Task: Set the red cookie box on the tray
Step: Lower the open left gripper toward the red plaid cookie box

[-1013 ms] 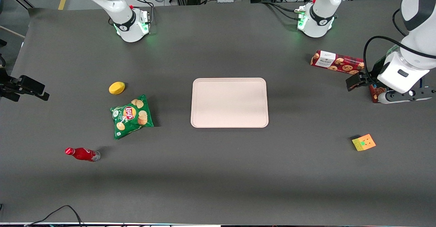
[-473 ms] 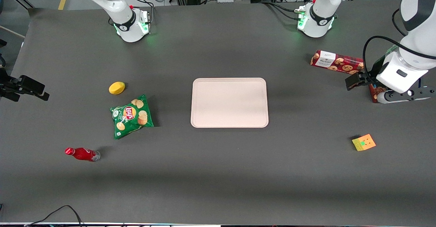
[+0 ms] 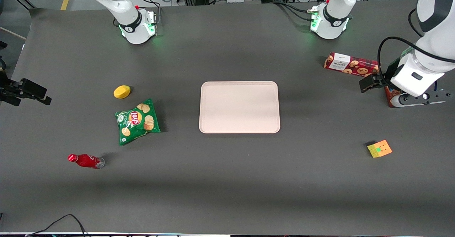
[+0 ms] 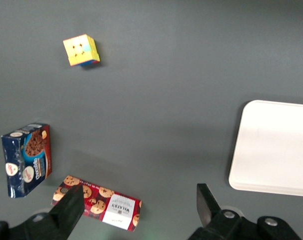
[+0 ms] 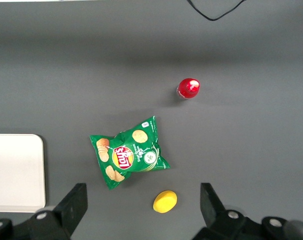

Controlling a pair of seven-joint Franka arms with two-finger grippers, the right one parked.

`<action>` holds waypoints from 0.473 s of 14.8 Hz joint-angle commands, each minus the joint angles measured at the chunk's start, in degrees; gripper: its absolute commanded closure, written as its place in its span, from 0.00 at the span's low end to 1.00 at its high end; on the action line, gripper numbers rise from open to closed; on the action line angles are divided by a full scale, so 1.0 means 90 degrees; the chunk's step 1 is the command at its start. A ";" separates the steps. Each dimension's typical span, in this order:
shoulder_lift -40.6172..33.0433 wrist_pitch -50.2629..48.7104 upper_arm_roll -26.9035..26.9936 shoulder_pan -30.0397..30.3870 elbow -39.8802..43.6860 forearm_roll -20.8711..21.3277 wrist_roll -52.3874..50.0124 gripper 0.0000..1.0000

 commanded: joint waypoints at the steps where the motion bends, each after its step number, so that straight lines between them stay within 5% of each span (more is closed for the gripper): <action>1: -0.0339 -0.0172 0.0032 0.0010 -0.0254 -0.0089 0.0114 0.00; 7: -0.1197 -0.0046 0.0061 0.0020 -0.1365 -0.0089 0.0270 0.00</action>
